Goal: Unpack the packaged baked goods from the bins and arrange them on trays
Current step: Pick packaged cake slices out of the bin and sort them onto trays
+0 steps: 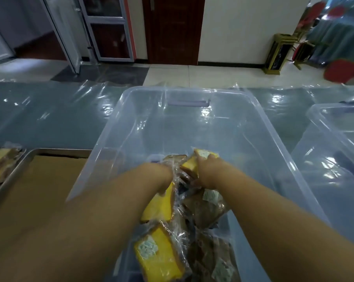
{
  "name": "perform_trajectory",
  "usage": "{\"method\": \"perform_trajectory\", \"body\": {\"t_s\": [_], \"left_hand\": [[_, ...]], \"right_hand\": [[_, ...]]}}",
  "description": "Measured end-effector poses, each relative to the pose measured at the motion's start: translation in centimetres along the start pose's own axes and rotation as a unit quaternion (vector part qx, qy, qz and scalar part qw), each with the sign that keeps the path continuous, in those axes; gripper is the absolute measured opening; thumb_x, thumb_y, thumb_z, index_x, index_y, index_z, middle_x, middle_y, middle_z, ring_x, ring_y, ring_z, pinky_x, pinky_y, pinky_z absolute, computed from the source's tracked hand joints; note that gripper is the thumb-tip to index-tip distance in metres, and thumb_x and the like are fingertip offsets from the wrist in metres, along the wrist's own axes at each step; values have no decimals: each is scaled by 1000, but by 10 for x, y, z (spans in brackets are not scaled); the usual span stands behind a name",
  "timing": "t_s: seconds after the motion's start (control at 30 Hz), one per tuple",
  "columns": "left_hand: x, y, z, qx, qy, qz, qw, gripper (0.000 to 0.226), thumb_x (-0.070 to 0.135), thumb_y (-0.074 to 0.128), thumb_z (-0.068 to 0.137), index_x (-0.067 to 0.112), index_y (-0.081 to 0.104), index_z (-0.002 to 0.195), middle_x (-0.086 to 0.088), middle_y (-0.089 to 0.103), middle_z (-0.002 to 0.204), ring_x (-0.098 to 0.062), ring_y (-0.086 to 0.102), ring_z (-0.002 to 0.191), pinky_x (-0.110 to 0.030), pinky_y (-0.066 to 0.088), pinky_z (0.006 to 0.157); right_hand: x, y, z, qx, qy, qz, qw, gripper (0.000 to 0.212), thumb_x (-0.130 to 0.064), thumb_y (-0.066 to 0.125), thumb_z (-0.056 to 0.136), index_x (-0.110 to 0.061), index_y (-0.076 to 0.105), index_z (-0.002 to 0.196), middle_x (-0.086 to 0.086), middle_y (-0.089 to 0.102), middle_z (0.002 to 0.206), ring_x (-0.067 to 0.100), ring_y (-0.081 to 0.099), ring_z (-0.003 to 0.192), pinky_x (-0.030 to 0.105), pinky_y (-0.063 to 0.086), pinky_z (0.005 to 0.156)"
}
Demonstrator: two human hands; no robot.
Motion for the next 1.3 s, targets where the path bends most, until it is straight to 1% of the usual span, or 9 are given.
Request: {"method": "perform_trajectory", "body": {"t_s": [0.3, 0.47, 0.6, 0.67, 0.77, 0.9, 1.03, 1.17, 1.3], "left_hand": [[-14, -14, 1, 30, 9, 14, 999, 54, 29, 74, 78, 8, 54, 123, -11, 58, 122, -30, 56, 108, -37, 46, 89], [-19, -48, -20, 90, 25, -3, 996, 51, 31, 72, 79, 7, 51, 118, -10, 57, 118, -29, 55, 106, -34, 41, 78], [-22, -66, -48, 138, 47, -32, 989, 35, 32, 71, 79, 17, 45, 96, -1, 47, 88, -21, 45, 81, -31, 36, 69], [-21, -63, -61, 126, 66, -54, 988, 37, 34, 72, 78, 20, 38, 84, 3, 40, 74, -16, 39, 70, -30, 34, 64], [-13, -44, -74, 77, 88, -73, 990, 38, 38, 73, 76, 20, 40, 84, 6, 38, 71, -12, 37, 63, -27, 31, 55], [4, -16, -83, 20, 118, -57, 991, 40, 38, 70, 79, 15, 51, 106, 3, 52, 86, -15, 47, 75, -23, 37, 59], [29, 10, -82, -3, 163, 47, 986, 57, 33, 66, 83, 12, 44, 132, -9, 52, 128, -28, 50, 114, -36, 41, 87], [47, 26, -78, -25, 213, 129, 968, 57, 30, 63, 87, 10, 40, 135, -13, 48, 132, -29, 46, 118, -38, 40, 91], [53, 38, -74, -63, 229, 115, 965, 71, 20, 65, 85, 13, 25, 143, -14, 38, 141, -31, 41, 124, -40, 37, 96]], "right_hand": [[-4, 4, 1, 26, -13, -17, 999, 72, -19, 53, 90, -11, 11, 148, 18, 42, 137, 36, 47, 120, 42, 43, 90], [2, -16, -9, 55, -21, 1, 998, 68, -13, 44, 95, -11, 3, 150, 17, 43, 141, 35, 45, 124, 39, 39, 96], [1, -35, -25, 74, -37, -39, 996, 59, -6, 48, 93, -5, 18, 143, 21, 49, 130, 39, 51, 114, 41, 42, 82], [-2, -45, -35, 74, -54, -59, 994, 44, -5, 49, 92, -3, 31, 132, 21, 53, 122, 38, 53, 108, 38, 39, 75], [-7, -57, -54, 64, -86, -82, 991, 32, -8, 43, 95, -4, 38, 126, 18, 54, 116, 33, 54, 98, 35, 36, 71], [-14, -63, -81, 38, -123, -152, 980, 35, -6, 43, 93, -7, 38, 128, 15, 54, 111, 24, 43, 81, 34, 35, 69], [-20, -56, -105, 34, -149, -211, 966, 46, -2, 43, 92, -9, 31, 136, 14, 54, 117, 31, 55, 98, 34, 36, 69], [-20, -45, -118, 35, -154, -218, 963, 44, 1, 43, 90, -9, 34, 132, 12, 54, 114, 25, 50, 85, 33, 32, 64], [-15, -41, -120, 31, -148, -210, 966, 41, 1, 42, 91, -11, 36, 131, 13, 51, 118, 27, 51, 85, 30, 28, 55]]}}
Point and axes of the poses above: each hand's wrist, its own z-axis towards the middle knuckle, its own y-axis out of the palm, x = y × z, the point moved 3 cm from there along z, towards the middle knuckle
